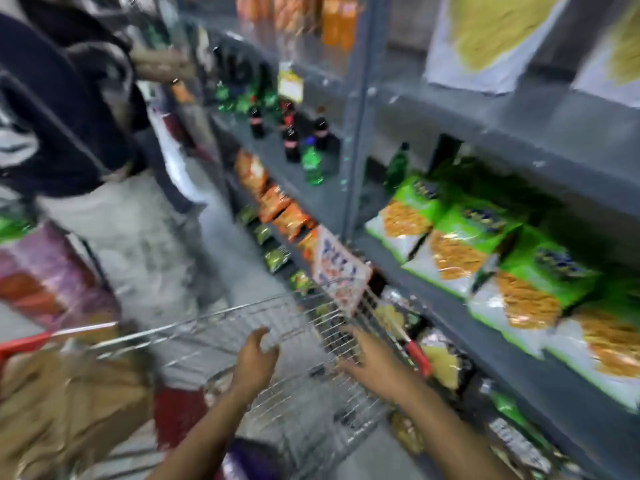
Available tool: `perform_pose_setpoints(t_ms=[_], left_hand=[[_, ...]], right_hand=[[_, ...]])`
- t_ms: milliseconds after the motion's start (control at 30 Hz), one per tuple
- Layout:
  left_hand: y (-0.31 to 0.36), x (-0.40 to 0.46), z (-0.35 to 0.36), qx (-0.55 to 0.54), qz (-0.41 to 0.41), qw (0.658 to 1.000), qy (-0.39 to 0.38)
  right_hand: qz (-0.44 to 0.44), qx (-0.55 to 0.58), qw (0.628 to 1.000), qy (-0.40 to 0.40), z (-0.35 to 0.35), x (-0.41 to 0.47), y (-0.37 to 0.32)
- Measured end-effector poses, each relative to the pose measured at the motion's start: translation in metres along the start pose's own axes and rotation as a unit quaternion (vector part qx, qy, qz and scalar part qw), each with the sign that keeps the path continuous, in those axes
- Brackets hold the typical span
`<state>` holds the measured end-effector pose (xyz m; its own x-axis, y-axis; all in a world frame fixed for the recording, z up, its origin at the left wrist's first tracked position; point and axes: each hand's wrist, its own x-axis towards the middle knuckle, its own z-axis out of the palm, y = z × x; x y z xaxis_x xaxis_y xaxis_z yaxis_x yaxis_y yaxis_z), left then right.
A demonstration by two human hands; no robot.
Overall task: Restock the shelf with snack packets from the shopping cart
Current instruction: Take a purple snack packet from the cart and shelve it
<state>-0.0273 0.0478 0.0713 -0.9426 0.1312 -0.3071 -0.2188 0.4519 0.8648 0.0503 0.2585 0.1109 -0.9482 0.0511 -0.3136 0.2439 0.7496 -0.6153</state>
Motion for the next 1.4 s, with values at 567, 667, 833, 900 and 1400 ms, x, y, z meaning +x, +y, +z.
perform_pose_setpoints(t_ms=[567, 667, 833, 900, 1400], left_hand=[[-0.222, -0.035, 0.012, -0.052, -0.364, 0.929, -0.054], [-0.187, -0.028, 0.002, 0.088, -0.316, 0.940, -0.089], [-0.109, -0.005, -0.025, 0.264, -0.129, 0.926, -0.236], [-0.069, 0.003, -0.040, 0.307, -0.025, 0.908, -0.285], [0.264, -0.061, -0.067, 0.017, 0.557, 0.819, 0.136]], right_hand=[[0.021, -0.078, 0.924, -0.373, 0.234, 0.076, 0.018], [0.039, -0.077, 0.940, -0.329, 0.230, 0.093, 0.034], [-0.056, -0.063, 0.950, -0.302, 0.204, 0.097, 0.034], [-0.080, -0.007, 0.966, -0.245, 0.185, 0.088, 0.036], [-0.156, 0.325, 0.915, 0.181, -0.084, -0.027, -0.059]])
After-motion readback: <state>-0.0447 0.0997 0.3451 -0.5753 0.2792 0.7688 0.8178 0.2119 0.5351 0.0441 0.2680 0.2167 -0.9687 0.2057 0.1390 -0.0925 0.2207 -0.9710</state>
